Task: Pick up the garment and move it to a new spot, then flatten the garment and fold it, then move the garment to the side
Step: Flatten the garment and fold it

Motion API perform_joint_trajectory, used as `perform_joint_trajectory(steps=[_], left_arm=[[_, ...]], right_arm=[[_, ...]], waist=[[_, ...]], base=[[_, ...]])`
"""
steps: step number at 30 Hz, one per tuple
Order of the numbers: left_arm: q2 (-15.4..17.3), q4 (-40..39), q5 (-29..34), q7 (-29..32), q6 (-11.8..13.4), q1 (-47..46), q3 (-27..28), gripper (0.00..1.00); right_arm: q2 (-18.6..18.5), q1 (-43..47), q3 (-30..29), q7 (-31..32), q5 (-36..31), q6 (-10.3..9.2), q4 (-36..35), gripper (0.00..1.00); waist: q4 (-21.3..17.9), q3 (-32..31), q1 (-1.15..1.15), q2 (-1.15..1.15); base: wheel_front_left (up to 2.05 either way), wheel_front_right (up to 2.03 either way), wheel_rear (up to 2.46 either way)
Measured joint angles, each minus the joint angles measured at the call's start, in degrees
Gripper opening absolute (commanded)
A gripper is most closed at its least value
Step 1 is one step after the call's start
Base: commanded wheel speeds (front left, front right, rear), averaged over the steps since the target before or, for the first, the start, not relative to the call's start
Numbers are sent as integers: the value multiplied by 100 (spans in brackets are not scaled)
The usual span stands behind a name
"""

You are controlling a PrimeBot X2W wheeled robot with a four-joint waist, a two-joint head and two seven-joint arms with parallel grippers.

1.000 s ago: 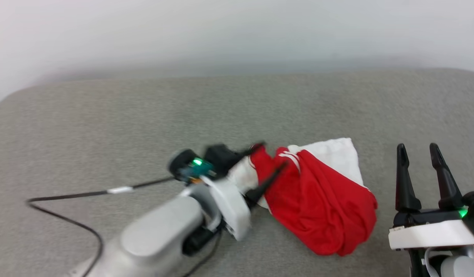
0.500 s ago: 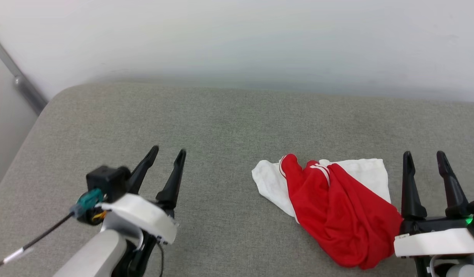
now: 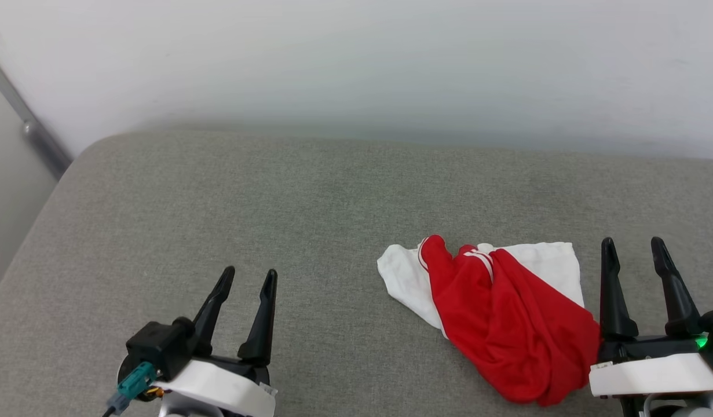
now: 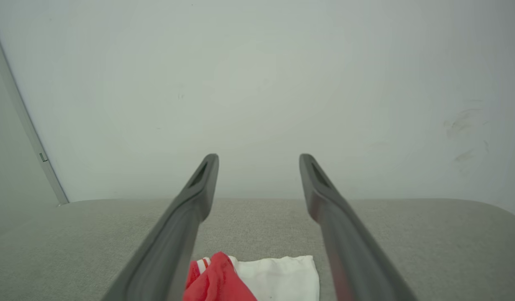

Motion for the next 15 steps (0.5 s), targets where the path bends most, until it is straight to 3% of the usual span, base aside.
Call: perform_joint_trajectory(steps=[8, 11, 15], left_arm=[[-230, 69, 454, 0, -511, 222, 376, 100], [-197, 221, 505, 41, -656, 120, 297, 100], [8, 460, 421, 587, -799, -382, 178, 100]], right_arm=[[-1, 15, 91, 1, 10, 0, 11, 100], [0, 14, 110, 0, 11, 0, -1, 100], [0, 4, 170, 0, 8, 0, -8, 100]], waist=[[-176, -19, 0, 0], [-269, 36, 0, 0], [-415, 184, 0, 0]], base=[[0, 0, 0], [0, 0, 0], [0, 0, 0]])
